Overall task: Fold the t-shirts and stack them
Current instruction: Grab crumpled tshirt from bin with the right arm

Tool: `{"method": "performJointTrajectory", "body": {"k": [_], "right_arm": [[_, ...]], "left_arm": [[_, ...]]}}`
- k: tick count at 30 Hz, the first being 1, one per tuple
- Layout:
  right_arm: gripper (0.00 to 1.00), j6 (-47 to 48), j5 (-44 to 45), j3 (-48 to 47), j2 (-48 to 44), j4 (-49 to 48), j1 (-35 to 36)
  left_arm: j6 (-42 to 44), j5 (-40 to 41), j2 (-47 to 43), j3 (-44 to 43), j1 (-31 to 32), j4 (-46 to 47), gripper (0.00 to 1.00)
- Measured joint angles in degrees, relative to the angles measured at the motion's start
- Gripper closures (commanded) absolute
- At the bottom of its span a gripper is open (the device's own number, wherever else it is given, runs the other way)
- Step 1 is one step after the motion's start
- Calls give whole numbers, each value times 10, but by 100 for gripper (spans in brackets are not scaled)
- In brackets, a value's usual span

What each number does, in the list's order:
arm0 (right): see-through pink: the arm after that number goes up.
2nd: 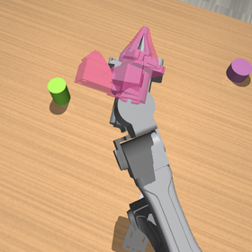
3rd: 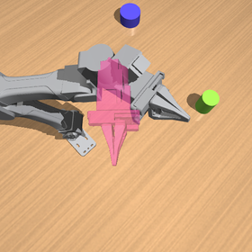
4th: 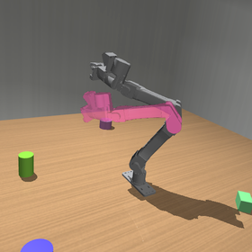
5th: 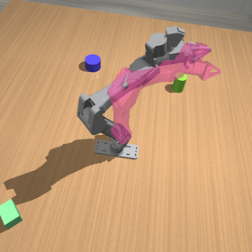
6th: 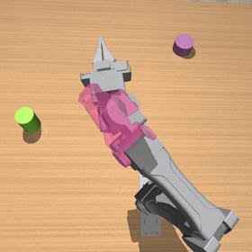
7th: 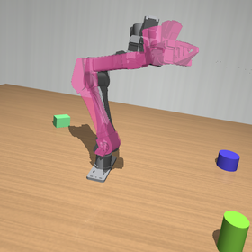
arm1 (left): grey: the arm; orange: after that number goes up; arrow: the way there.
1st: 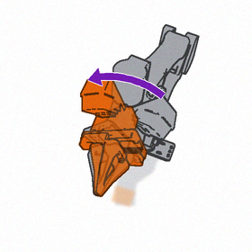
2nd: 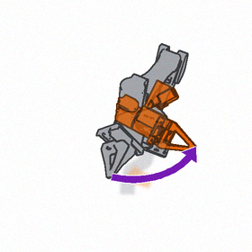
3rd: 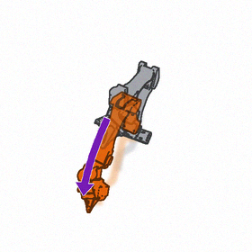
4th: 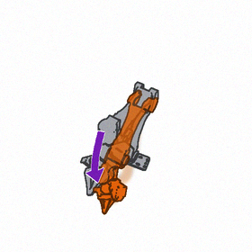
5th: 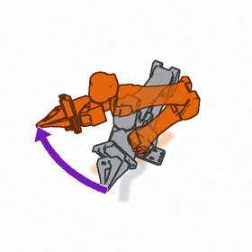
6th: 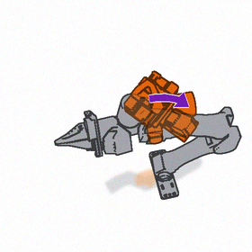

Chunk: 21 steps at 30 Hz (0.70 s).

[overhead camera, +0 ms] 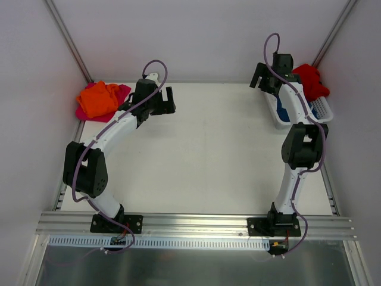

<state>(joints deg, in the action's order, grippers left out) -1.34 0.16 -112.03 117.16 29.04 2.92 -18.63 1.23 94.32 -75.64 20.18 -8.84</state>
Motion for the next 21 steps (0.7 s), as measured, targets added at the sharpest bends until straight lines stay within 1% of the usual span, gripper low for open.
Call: {"method": "performJointTrajectory", "body": {"k": [3,5,6,13,21], "right_arm": [[15,8,0,-13,16,6,-5],[25,14,5,-16,21,11,-6],[28,17,5,-16,23,13,-7],[28,25,13,-16,32,17,-22],[29,24,16,-7,35,10,-80]], "left_arm": [[0,0,0,0,0,0,1],[0,0,0,0,0,0,1],[0,0,0,0,0,0,1],[0,-2,0,0,0,0,1],[0,-2,0,0,0,0,1]]}}
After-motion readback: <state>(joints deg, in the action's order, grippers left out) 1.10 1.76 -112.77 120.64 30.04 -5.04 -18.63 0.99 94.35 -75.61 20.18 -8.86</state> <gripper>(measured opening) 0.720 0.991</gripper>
